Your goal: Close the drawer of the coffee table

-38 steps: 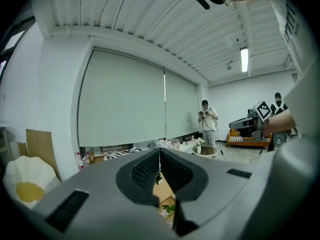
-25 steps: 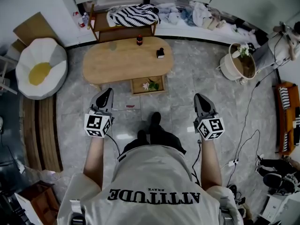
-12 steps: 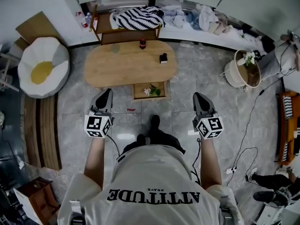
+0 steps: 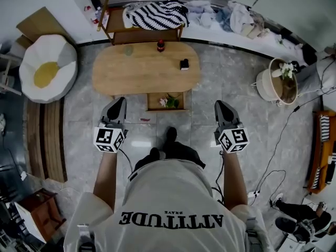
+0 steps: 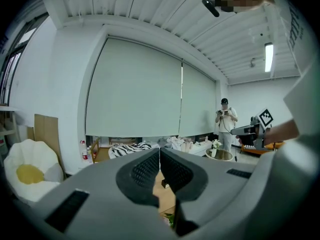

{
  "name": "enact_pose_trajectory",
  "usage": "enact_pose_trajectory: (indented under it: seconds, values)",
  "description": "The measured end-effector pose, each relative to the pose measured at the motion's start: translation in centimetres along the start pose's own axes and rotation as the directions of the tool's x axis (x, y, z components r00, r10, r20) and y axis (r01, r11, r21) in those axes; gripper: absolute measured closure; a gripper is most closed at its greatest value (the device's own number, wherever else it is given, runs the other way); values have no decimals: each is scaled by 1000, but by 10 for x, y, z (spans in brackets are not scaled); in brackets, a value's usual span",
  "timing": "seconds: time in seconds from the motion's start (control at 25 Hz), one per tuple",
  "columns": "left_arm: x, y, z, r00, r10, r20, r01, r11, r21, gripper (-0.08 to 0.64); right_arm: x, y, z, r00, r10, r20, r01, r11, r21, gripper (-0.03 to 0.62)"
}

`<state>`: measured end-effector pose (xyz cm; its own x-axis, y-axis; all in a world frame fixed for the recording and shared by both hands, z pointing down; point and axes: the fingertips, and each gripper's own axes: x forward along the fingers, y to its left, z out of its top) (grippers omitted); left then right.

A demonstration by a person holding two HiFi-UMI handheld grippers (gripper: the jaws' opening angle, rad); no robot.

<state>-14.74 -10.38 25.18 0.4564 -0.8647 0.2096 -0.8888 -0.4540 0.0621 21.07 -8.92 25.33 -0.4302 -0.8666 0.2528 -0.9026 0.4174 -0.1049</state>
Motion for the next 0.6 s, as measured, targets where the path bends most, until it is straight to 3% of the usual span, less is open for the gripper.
enact_pose_trajectory:
  seconds: [0.6]
  values:
    - [78,-10,-18,995,71,-71,-72,997,-13,538,72,-59,-28,994,85,-74,-83,996,34,575]
